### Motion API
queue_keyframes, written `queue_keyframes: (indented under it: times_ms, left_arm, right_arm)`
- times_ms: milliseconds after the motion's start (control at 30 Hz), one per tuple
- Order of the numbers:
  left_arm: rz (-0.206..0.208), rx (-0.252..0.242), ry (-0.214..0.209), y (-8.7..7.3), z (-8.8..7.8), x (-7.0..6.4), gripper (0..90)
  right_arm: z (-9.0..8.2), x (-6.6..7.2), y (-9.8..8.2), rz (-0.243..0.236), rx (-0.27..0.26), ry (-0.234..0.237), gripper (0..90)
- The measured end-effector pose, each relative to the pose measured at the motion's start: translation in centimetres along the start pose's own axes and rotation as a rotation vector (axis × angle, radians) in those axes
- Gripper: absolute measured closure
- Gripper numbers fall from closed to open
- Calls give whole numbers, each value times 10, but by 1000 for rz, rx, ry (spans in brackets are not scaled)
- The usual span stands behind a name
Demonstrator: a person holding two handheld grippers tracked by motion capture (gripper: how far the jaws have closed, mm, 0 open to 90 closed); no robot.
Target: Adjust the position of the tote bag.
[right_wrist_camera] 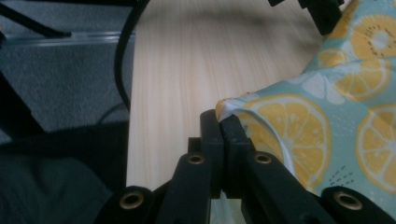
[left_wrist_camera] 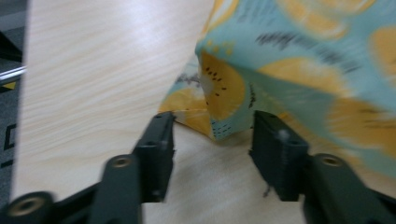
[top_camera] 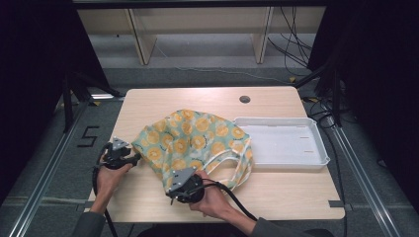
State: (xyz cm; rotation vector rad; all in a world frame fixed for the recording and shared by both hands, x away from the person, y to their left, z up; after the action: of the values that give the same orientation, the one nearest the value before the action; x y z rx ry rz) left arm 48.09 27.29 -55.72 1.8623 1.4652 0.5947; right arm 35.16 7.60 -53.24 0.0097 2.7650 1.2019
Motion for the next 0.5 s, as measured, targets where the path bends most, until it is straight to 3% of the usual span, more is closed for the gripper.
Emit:
queue_keyframes:
  times_ms: [33, 133, 167, 233, 300, 333, 400, 433, 467, 500]
  left_arm:
    - [-35, -15, 10, 1, -8, 1, 401]
    - [-54, -44, 3, 2, -30, -3, 397]
    - [-35, -27, 2, 0, -37, -4, 394]
    - [-33, -12, -30, -6, -44, -12, 389]
    - [-67, -24, -59, -8, -47, -20, 365]
    - [-83, -53, -61, -7, -51, -26, 362]
    - [-99, -62, -58, -6, -53, -28, 357]
    - [-96, -62, -72, -5, -56, -31, 356]
    - [-116, -89, -99, -2, -61, -38, 356]
    - [-116, -89, -99, -2, -61, -38, 356]
  right_arm:
    - [8, 0, 5, 2, 2, -4, 900]
    - [15, 1, 9, 0, 4, -2, 900]
    - [18, 1, 11, 4, 2, 4, 900]
    - [27, 3, 14, 6, 11, 3, 900]
    - [33, 9, 17, 12, 16, 19, 900]
    - [36, 11, 18, 13, 20, 21, 900]
    - [39, 12, 20, 8, 15, 22, 900]
    - [42, 13, 21, 6, 12, 24, 887]
    - [45, 15, 23, 17, 13, 33, 811]
    - [44, 17, 24, 28, 27, 36, 727]
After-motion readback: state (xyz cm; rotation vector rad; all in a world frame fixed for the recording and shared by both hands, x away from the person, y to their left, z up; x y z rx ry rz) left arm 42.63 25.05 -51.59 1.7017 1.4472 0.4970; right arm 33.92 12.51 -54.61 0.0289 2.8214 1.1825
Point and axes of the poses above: each handheld gripper's, and its own axes: z roughly forward along the jaws, y roughly out of its top, x roughly to its left, the point moved 9 cm from there along z, roughly forward along the jaws, and after that the axes turned 7 degrees about -z, right-handed, at the moved point
